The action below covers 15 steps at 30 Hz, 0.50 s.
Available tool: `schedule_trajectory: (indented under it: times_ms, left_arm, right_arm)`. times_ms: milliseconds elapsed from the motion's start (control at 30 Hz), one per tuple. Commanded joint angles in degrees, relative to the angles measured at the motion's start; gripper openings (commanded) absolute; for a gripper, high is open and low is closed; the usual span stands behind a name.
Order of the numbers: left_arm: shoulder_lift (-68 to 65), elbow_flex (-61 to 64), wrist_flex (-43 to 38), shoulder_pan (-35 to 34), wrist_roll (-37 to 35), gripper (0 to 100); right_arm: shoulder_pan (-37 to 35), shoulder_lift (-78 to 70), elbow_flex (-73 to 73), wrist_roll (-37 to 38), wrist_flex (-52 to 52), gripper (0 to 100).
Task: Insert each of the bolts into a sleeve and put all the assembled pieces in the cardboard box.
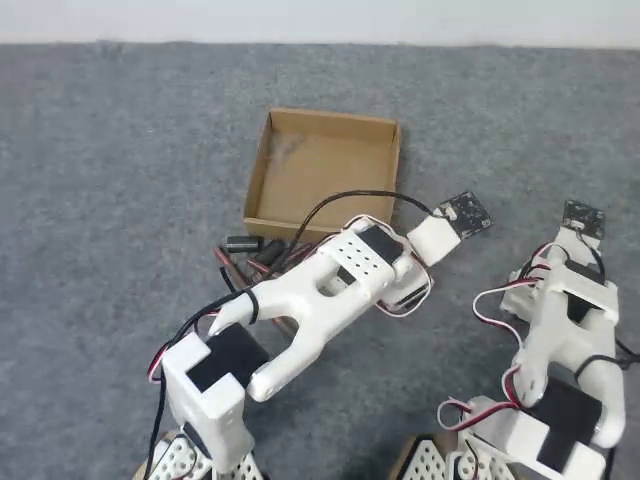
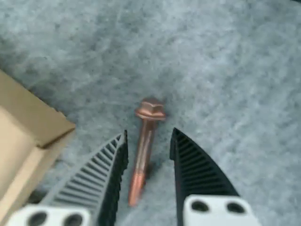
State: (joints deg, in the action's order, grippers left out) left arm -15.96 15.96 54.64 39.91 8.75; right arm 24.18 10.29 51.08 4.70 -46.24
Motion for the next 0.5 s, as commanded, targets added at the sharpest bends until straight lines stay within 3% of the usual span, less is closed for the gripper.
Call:
schedule_trajectory:
  times_ms: [0,233,467]
  left_arm:
    - [0.6,-3.1,0.6,0.3,0.4,15]
    - [-3.5,-3.6,-2.2,-0.7,0.3,14]
    - [-7.3,-9.4,1.1,-1.2,0.1,14]
  right_arm:
    - [-1.1,2.6,-0.3,1.1,1.1,0.7]
    - [-1.1,2.6,-0.3,1.1,0.9,0.7]
    - [-1.1,2.6,-0.3,1.1,0.9,0.7]
